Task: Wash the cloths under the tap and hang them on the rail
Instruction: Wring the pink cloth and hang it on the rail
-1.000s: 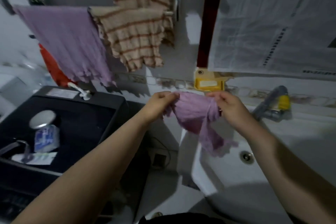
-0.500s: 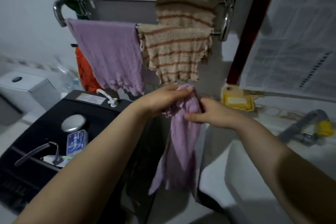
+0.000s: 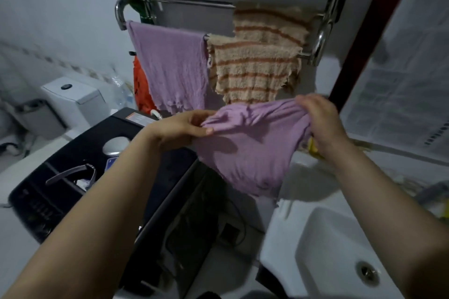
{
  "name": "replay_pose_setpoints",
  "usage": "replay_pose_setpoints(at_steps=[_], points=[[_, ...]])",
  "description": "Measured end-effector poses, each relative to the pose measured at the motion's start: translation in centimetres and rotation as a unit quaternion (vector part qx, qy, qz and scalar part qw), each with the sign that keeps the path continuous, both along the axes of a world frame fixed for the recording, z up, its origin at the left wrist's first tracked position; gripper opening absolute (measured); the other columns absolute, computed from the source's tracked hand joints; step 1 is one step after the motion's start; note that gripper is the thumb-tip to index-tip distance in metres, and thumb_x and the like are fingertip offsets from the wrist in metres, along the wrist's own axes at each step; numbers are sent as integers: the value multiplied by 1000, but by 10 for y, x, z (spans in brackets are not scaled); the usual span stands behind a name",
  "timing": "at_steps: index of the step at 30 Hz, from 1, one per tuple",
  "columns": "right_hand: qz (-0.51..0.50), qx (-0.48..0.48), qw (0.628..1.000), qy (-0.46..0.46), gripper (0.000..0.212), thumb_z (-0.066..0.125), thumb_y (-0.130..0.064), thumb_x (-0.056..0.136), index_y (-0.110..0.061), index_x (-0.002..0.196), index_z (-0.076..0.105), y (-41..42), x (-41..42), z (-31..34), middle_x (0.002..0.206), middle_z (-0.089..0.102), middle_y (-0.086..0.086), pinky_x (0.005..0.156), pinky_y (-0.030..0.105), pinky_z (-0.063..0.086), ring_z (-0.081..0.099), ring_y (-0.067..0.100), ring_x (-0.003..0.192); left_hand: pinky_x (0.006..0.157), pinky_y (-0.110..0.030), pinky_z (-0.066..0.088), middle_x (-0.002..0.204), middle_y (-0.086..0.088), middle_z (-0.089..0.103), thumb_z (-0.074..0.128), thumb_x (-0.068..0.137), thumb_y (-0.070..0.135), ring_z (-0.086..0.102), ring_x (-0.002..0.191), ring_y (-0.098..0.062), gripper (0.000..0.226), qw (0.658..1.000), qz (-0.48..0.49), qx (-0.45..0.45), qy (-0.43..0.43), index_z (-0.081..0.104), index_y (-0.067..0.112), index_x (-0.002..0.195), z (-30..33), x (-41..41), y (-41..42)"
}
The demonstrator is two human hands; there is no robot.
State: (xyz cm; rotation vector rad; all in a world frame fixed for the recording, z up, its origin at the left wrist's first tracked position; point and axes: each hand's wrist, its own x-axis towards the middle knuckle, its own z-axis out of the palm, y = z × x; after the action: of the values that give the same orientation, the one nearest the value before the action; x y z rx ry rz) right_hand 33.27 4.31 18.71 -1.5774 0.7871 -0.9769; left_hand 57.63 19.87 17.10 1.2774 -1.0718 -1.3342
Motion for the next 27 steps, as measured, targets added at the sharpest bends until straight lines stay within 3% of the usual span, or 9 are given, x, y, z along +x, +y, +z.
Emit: replay_pose_setpoints(at_steps=[2,4,7,10,12,15,18,23,27], points=[[-116,-97,984,-90,21,53,-29,85,-15,69,51,2,-8,-9,65,42,-1,65,21,36,42,1,63,68,-21,52,87,4,71,64,88,12,61,85,-16,12,968,235,-55,-64,68,14,99,-13,-15,-5],[-153,-263,949,-80,26,48,-26,96,-8,76,52,15,-14,-19,70,48,4,67,13,37,44,-3,67,66,-25,42,77,6,60,64,88,12,53,77,-14,6,816,479,-203,-251,62,15,83,-19,-38,-10],[-66,-415,905,72,25,46,-21,95,-6,93,66,25,-14,-36,107,58,9,89,23,40,50,15,101,70,-27,33,85,-2,53,52,82,6,48,79,-19,7,682,406,-396,-462,57,8,88,-29,-76,-11],[132,-296,804,498,23,47,-23,91,-23,96,70,25,-7,-54,132,49,7,96,36,41,48,27,113,75,-32,44,102,-5,65,52,86,24,58,89,-23,23,747,10,0,-665,61,15,105,-51,-72,-10],[109,-247,760,592,29,39,-32,97,-26,98,68,28,-6,-53,119,55,10,83,36,47,56,29,98,76,-37,50,109,-8,66,51,88,23,61,94,-29,22,734,14,132,-667,59,20,109,-62,-48,-8],[-78,-220,896,377,30,37,-32,100,-23,110,64,33,-6,-46,93,63,5,68,34,47,61,25,83,68,-39,47,97,-10,67,51,91,19,61,85,-32,14,739,459,-56,-489,58,19,103,-53,-23,2],[-121,-271,954,34,25,42,-22,100,-16,113,62,50,-4,-40,84,60,-12,66,19,46,57,-1,75,70,-36,46,99,-8,62,52,92,11,57,85,-26,15,692,560,-230,-392,60,12,105,-50,-13,11],[63,-222,804,547,30,42,-34,97,-23,76,61,47,26,-55,84,63,2,75,35,48,63,28,88,78,-35,50,99,-5,68,57,86,9,65,93,-25,14,784,-27,177,-594,64,11,98,-73,13,14],[-91,-179,890,409,35,32,-39,100,-22,103,63,53,35,-30,93,67,9,69,32,43,63,30,88,71,-37,48,83,-9,66,55,90,26,61,78,-26,14,820,284,27,-496,52,20,77,-55,45,17]])
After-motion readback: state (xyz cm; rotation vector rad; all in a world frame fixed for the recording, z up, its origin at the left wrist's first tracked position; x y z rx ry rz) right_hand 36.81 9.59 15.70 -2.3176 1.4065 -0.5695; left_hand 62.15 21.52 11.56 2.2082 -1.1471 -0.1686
